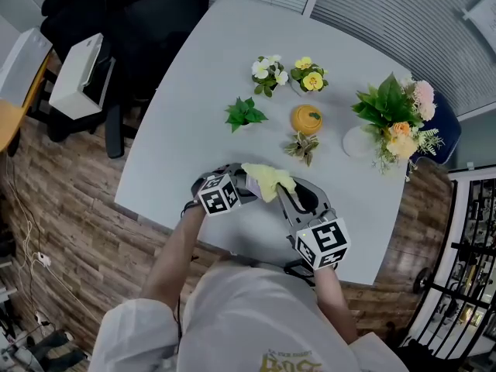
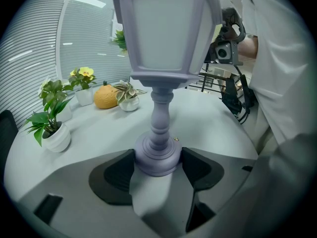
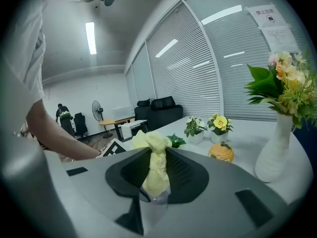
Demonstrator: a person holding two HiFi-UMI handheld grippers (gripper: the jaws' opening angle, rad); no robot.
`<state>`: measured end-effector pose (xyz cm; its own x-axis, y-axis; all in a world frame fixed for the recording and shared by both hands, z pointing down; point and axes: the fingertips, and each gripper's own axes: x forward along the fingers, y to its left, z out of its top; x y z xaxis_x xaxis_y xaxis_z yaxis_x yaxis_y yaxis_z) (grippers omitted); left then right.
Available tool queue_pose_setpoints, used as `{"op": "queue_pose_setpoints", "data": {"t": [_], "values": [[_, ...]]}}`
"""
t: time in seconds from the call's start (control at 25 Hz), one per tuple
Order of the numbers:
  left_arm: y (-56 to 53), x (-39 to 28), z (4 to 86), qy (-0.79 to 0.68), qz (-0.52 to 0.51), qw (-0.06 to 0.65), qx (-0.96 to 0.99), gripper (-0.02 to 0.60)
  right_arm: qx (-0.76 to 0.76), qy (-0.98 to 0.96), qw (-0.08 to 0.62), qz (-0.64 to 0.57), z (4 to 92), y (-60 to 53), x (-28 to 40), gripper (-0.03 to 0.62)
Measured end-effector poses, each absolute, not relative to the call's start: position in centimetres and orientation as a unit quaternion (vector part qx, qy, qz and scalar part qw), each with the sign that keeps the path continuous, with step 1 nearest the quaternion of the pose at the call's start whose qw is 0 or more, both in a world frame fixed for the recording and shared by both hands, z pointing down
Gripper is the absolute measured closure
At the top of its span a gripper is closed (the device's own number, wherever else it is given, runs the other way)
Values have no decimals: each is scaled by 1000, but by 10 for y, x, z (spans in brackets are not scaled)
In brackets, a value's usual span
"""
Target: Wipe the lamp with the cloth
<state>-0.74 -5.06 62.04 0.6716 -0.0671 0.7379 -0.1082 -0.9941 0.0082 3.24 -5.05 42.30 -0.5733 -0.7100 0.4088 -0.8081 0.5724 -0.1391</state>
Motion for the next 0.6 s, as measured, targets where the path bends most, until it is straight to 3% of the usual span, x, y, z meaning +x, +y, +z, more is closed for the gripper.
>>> {"op": "queue_pose_setpoints", "data": {"t": [0.6], "values": [[-50, -7, 620, -48, 403, 26, 914, 276, 419, -875, 234, 58, 416, -33, 13, 496]]}}
